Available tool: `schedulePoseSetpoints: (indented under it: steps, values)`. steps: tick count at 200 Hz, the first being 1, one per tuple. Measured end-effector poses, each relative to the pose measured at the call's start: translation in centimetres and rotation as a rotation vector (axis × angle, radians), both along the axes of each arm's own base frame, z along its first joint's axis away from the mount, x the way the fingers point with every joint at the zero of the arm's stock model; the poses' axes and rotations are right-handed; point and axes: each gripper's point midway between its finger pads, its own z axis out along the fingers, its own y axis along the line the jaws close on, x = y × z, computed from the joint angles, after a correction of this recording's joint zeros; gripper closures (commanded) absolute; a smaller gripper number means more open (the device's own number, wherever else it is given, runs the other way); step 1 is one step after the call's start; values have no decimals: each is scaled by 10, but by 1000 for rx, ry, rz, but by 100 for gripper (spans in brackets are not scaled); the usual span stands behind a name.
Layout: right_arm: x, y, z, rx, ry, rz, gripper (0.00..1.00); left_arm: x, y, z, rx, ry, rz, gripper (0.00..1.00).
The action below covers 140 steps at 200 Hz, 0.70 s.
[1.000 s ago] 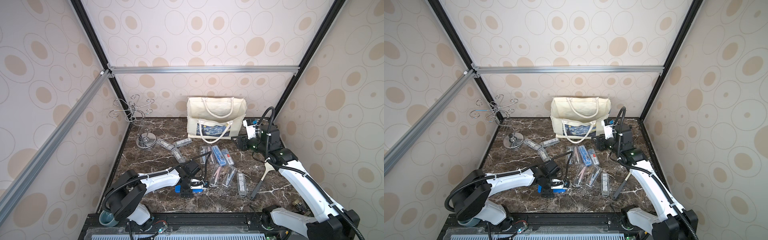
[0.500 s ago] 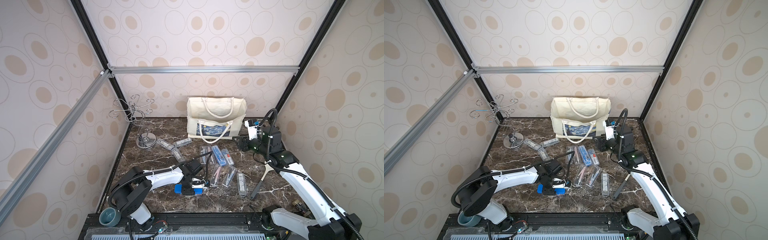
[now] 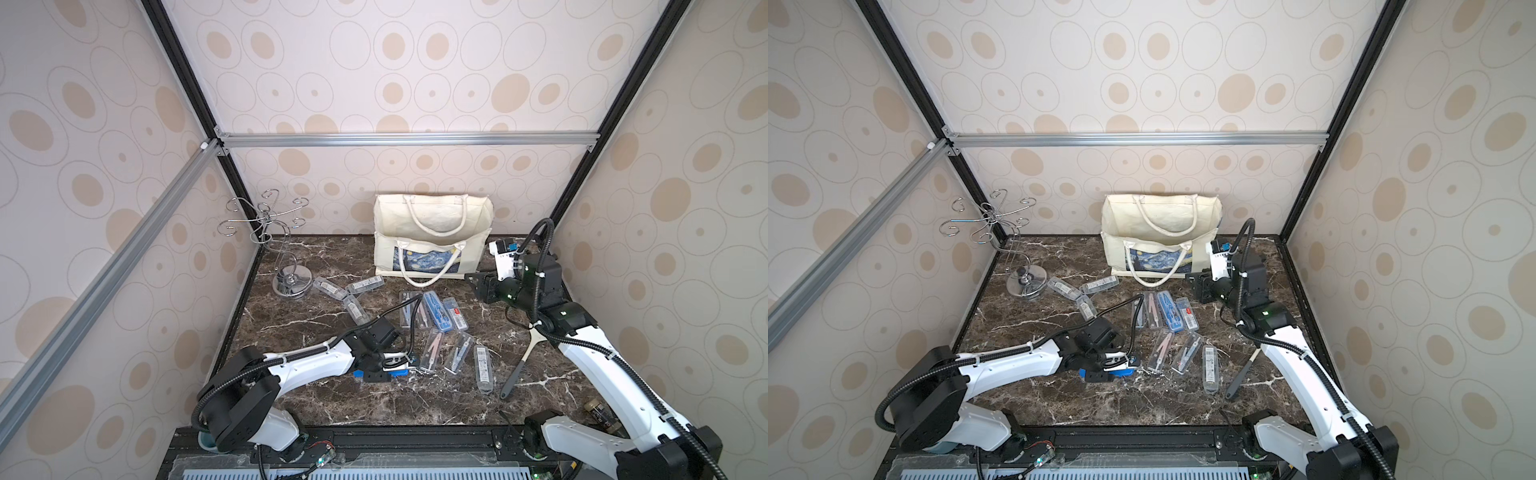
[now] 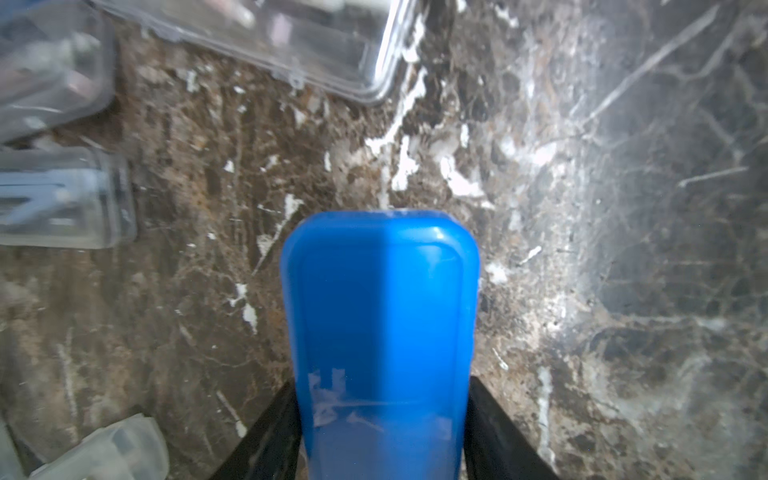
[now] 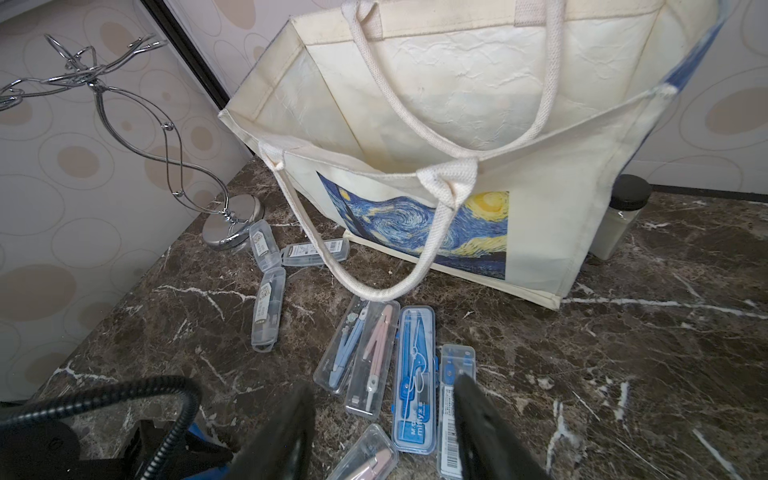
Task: Put the compass set into the canvas bag
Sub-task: Pick up the compass set at the center of the board.
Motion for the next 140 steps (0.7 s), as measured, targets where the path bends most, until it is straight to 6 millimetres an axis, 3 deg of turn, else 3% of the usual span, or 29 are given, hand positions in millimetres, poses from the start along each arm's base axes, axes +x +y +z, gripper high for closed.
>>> schedulePoseSetpoints:
  steps: [71,140]
  values:
    - [-3,17,-23,64,92,76,45,40,-29,47,-304,-262,106,42]
    - [-25,58,-56,213,286,305,46,65,-47,86,-571,-416,197,40]
